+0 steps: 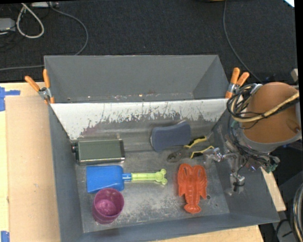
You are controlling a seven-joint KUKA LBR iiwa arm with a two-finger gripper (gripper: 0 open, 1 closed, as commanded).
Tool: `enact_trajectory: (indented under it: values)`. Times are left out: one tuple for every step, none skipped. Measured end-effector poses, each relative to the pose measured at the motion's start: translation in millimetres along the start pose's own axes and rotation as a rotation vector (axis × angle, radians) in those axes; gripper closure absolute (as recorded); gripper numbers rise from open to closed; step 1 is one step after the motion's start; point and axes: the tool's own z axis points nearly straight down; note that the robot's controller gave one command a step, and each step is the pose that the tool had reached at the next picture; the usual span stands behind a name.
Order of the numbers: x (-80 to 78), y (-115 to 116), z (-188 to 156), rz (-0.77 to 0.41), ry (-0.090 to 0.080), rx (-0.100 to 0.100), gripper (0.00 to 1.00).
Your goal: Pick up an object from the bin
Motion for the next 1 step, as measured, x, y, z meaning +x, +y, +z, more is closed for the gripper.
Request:
enact_trajectory:
  values:
    - [-15.4, 24.9, 19.1, 0.332, -0.004, -0.001, 0.00]
